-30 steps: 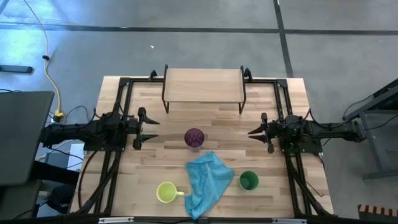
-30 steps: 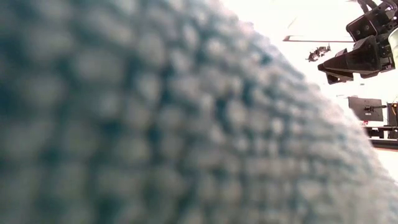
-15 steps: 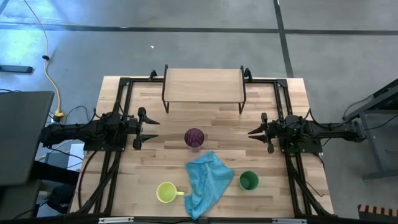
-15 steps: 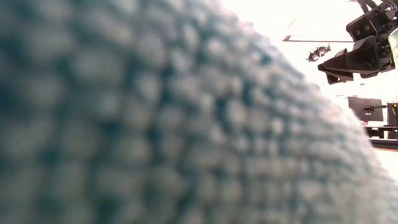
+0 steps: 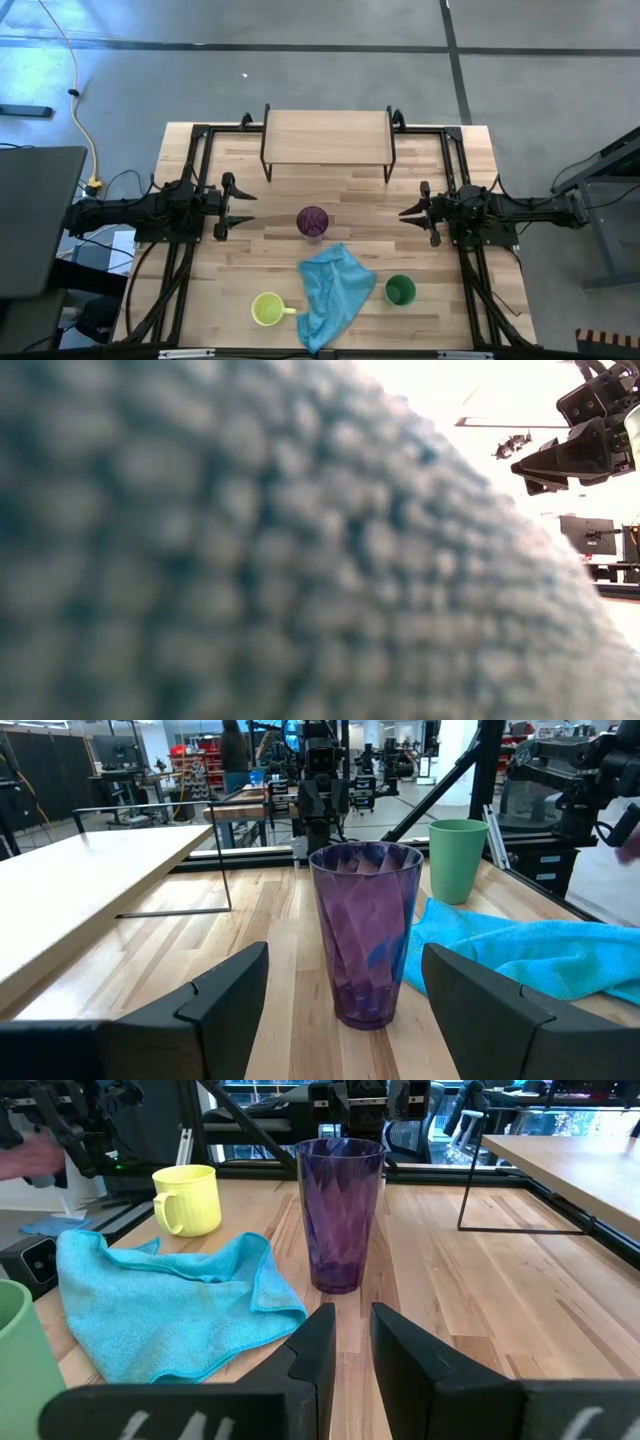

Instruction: Stack small to large cups/mugs on shelf

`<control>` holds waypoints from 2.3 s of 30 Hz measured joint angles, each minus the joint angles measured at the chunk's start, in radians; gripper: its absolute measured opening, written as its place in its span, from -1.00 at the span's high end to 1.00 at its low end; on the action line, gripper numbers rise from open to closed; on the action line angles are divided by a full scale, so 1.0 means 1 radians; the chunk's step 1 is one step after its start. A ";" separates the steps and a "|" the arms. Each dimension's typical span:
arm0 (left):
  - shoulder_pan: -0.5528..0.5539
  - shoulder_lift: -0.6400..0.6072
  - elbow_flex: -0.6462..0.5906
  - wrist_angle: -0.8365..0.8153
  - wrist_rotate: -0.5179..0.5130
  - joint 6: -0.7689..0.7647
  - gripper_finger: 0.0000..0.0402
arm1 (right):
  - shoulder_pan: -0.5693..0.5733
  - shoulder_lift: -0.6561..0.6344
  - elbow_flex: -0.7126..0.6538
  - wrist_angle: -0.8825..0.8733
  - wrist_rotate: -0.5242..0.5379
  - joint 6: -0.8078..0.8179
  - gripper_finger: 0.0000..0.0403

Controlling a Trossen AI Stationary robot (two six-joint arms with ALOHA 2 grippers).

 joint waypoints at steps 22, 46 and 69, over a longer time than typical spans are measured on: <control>0.000 0.000 0.000 0.166 0.161 -0.296 -0.27 | 0.000 0.000 -0.001 0.052 -0.005 0.233 0.72; 0.000 0.001 0.000 0.110 0.250 -0.321 -0.27 | 0.000 0.000 0.000 0.181 -0.006 0.261 0.72; 0.001 0.000 0.000 0.045 0.115 -0.377 -0.27 | 0.000 0.000 0.000 0.183 -0.007 0.222 0.72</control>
